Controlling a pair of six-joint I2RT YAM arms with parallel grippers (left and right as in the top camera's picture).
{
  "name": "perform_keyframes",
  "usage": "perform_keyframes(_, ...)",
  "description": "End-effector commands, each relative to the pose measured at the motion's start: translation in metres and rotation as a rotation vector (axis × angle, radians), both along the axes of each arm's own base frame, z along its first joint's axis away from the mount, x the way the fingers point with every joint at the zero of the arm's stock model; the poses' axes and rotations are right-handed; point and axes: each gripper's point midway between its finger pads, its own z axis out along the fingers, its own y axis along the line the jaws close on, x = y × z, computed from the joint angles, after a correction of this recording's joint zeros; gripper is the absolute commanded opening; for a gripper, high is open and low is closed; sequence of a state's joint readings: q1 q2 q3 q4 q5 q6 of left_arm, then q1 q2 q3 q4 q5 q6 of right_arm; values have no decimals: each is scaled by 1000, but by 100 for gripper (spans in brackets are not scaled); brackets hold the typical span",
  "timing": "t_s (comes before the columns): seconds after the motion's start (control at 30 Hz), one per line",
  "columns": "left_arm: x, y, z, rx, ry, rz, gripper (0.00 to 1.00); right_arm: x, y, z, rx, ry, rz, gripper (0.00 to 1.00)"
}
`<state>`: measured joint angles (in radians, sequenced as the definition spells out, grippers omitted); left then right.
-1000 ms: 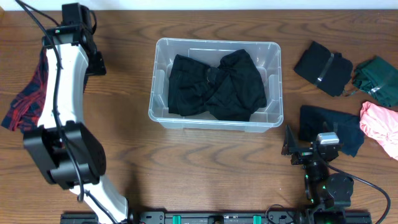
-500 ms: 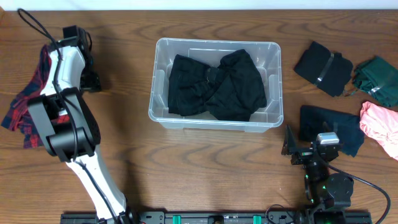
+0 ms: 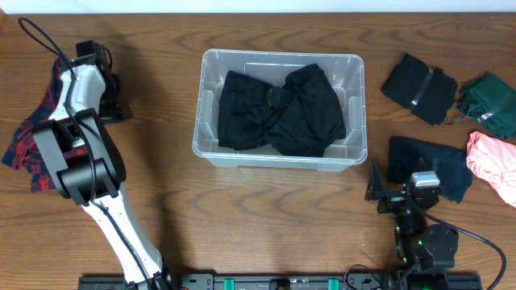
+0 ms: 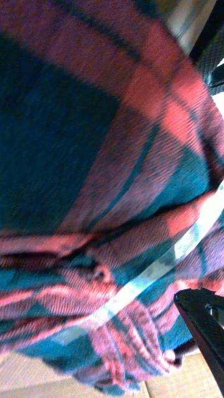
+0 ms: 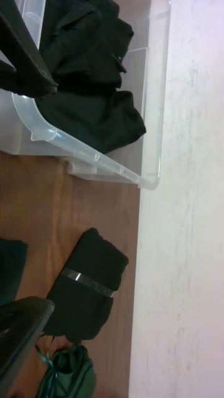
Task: Pack container
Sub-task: 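Move the left gripper back and grasp the red plaid shirt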
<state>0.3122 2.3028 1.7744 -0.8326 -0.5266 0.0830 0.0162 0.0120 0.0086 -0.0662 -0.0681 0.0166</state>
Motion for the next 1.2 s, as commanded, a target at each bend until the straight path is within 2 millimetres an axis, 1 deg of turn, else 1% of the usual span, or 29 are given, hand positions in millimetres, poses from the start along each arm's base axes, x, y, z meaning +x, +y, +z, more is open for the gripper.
perform_keyframes(0.0,-8,3,-39,-28,57,13,98,0,0,-1,-10,-1,-1,99)
perform_keyframes(0.1,-3,8,-40,3,30,29,97,0,-1,-1,-11,-1,-2,99)
perform_keyframes(0.17,-2,14,-36,43,13,52,93,0,-1,-1,-11,-1,-2,99)
perform_keyframes(0.2,-2,17,-34,63,10,58,84,0,-1,-1,-11,-1,-2,99)
perform_keyframes(0.23,-2,18,-33,69,9,59,73,0,-1,-1,-11,-1,-2,99)
perform_keyframes(0.3,-2,18,-33,69,7,61,47,0,-1,-1,-11,-1,-2,99)
perform_keyframes(0.33,-2,18,-33,71,1,70,37,0,-1,-1,-11,-1,-2,99)
perform_keyframes(0.37,-1,18,-33,72,-4,75,32,0,-1,-1,-11,-1,-2,99)
perform_keyframes(0.57,-3,23,-27,113,-15,105,27,0,-1,-1,-11,-1,-2,99)
perform_keyframes(0.63,-3,22,-22,116,-29,119,19,0,-1,-1,-11,-1,-2,99)
perform_keyframes(0.7,-1,21,-12,119,-63,136,6,0,-1,-1,-11,-1,-2,99)
perform_keyframes(0.77,4,19,2,120,-103,140,6,0,0,-1,-11,-1,-1,99)
perform_keyframes(0.87,16,11,32,84,-194,127,6,0,-1,-1,-11,-1,-2,99)
perform_keyframes(1.0,32,-14,90,-19,-339,40,6,0,-1,-1,-11,-1,-2,99)
perform_keyframes(1.1,38,-37,143,-68,-452,-48,6,0,-1,-1,-11,-1,-2,99)
perform_keyframes(1.17,38,-53,180,-76,-516,-119,6,0,-1,-1,-11,-1,-2,99)
